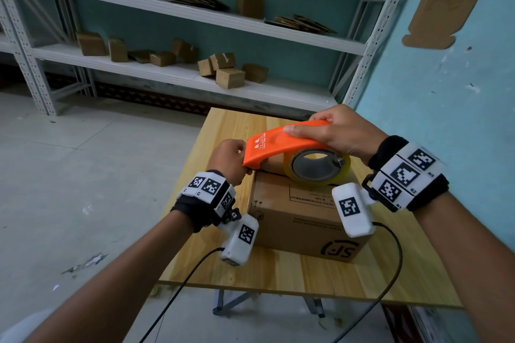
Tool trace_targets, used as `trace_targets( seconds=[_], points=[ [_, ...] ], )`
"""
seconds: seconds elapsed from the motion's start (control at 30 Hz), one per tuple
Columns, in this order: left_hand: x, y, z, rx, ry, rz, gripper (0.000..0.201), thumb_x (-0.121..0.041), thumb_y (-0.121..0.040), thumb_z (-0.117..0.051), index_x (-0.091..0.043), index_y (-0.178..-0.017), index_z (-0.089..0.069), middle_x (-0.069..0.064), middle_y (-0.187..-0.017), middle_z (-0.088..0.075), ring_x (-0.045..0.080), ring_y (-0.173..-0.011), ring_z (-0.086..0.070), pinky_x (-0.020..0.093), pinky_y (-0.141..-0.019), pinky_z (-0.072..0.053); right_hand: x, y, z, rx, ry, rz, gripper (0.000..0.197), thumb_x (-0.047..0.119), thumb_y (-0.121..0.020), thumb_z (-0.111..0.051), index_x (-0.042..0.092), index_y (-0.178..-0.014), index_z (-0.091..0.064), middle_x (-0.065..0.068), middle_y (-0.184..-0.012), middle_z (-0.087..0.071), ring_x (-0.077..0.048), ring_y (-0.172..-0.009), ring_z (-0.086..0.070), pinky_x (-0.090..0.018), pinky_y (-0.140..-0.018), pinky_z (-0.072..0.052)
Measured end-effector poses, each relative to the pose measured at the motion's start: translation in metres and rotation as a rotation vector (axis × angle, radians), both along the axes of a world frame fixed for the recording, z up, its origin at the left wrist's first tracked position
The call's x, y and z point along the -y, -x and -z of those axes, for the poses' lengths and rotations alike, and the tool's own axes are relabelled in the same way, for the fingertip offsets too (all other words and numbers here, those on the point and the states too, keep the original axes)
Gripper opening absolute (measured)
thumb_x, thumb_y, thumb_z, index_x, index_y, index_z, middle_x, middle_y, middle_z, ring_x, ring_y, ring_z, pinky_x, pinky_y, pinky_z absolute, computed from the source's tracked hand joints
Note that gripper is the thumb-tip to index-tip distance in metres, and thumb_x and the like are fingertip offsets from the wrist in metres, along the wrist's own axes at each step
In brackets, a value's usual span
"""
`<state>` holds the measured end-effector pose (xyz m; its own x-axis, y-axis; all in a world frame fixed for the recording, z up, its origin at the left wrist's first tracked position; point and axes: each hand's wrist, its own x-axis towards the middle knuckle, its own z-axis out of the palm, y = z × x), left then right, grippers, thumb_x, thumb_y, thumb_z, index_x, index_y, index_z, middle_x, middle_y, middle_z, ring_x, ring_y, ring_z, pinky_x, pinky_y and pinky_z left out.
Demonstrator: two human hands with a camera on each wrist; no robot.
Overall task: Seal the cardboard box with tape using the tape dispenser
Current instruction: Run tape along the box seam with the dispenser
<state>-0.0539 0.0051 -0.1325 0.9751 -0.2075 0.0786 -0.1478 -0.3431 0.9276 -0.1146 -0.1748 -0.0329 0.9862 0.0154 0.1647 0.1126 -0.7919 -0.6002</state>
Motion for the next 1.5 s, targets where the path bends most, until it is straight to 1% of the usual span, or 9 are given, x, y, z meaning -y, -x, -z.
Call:
trace_targets(
  seconds=[0.3, 0.47, 0.73, 0.8, 0.9, 1.07, 1.3, 1.43, 1.5],
  points=[
    [-0.002, -0.001, 0.003, -0.005, -0.008, 0.033, 0.025, -0.005, -0.096, -0.043, 0.001, -0.083, -0.063, 0.003, -0.050, -0.047, 0.018, -0.040, -0.037, 0.023, -0.044, -0.033, -0.003, 0.001, -0.006, -0.024, 0.016, 0.019, 0.043, 0.054, -0.077, -0.073, 0.016, -0.060, -0.062, 0.011, -0.043, -0.049, 0.000, -0.041, -0.048, -0.010, -0.043, -0.036],
    [-0.004, -0.001, 0.002, -0.023, -0.010, 0.039, 0.027, -0.006, -0.095, -0.043, 0.000, -0.077, -0.061, 0.003, -0.049, -0.045, 0.017, -0.040, -0.035, 0.023, -0.044, -0.030, -0.005, 0.002, -0.008, -0.032, 0.042, 0.014, 0.045, 0.056, -0.077, -0.073, 0.012, -0.067, -0.067, 0.009, -0.047, -0.052, 0.000, -0.042, -0.049, -0.010, -0.042, -0.037],
    [-0.005, 0.000, 0.003, -0.022, 0.014, 0.060, 0.036, -0.020, -0.100, -0.042, 0.003, -0.079, -0.061, 0.003, -0.050, -0.045, 0.016, -0.041, -0.035, 0.022, -0.045, -0.031, -0.004, 0.004, -0.012, -0.035, 0.084, 0.003, 0.047, 0.058, -0.077, -0.071, 0.012, -0.069, -0.070, 0.004, -0.054, -0.057, -0.002, -0.049, -0.054, -0.017, -0.051, -0.043],
    [-0.006, 0.000, 0.003, -0.008, 0.019, 0.054, 0.042, -0.026, -0.101, -0.041, -0.001, -0.072, -0.057, 0.003, -0.051, -0.045, 0.016, -0.040, -0.035, 0.023, -0.045, -0.031, -0.002, 0.004, -0.014, -0.031, 0.092, 0.006, 0.048, 0.059, -0.076, -0.071, 0.012, -0.068, -0.071, 0.003, -0.055, -0.058, -0.004, -0.050, -0.055, -0.021, -0.055, -0.043],
    [-0.008, 0.001, 0.002, 0.014, 0.014, 0.025, 0.048, -0.035, -0.101, -0.039, -0.008, -0.063, -0.048, 0.002, -0.049, -0.045, 0.017, -0.039, -0.035, 0.024, -0.046, -0.033, 0.002, 0.006, -0.017, -0.030, 0.085, 0.011, 0.047, 0.058, -0.076, -0.071, 0.012, -0.067, -0.071, 0.002, -0.056, -0.059, -0.004, -0.051, -0.056, -0.021, -0.056, -0.043],
    [-0.006, 0.004, 0.003, 0.024, -0.018, 0.033, 0.047, -0.038, -0.101, -0.038, -0.008, -0.066, -0.050, 0.001, -0.051, -0.046, 0.016, -0.040, -0.037, 0.025, -0.047, -0.035, 0.006, 0.009, -0.017, -0.050, 0.076, 0.011, 0.044, 0.057, -0.077, -0.072, 0.018, -0.057, -0.065, 0.006, -0.050, -0.055, -0.002, -0.048, -0.053, -0.019, -0.056, -0.040],
    [-0.018, -0.001, 0.005, 0.031, -0.062, -0.018, 0.051, -0.038, -0.100, -0.039, -0.010, -0.058, -0.044, -0.002, -0.046, -0.043, 0.017, -0.038, -0.036, 0.023, -0.048, -0.036, 0.020, 0.014, -0.024, -0.055, 0.046, 0.048, 0.039, 0.054, -0.078, -0.071, 0.017, -0.065, -0.069, 0.008, -0.051, -0.060, 0.000, -0.049, -0.057, -0.017, -0.056, -0.044],
    [-0.021, 0.001, 0.010, 0.043, -0.105, -0.027, 0.050, -0.038, -0.100, -0.039, -0.010, -0.059, -0.044, -0.003, -0.046, -0.046, 0.014, -0.036, -0.037, 0.023, -0.045, -0.035, 0.027, 0.017, -0.015, -0.052, 0.030, 0.050, 0.041, 0.053, -0.079, -0.071, 0.013, -0.070, -0.072, 0.005, -0.055, -0.061, -0.001, -0.050, -0.057, -0.012, -0.052, -0.043],
    [-0.020, 0.002, 0.012, 0.048, -0.113, -0.029, 0.049, -0.038, -0.100, -0.039, -0.011, -0.060, -0.045, -0.004, -0.046, -0.046, 0.014, -0.035, -0.037, 0.022, -0.044, -0.035, 0.029, 0.018, -0.006, -0.049, 0.000, 0.049, 0.042, 0.054, -0.076, -0.070, 0.013, -0.069, -0.071, 0.001, -0.058, -0.060, -0.004, -0.051, -0.057, -0.016, -0.057, -0.044]
  ],
)
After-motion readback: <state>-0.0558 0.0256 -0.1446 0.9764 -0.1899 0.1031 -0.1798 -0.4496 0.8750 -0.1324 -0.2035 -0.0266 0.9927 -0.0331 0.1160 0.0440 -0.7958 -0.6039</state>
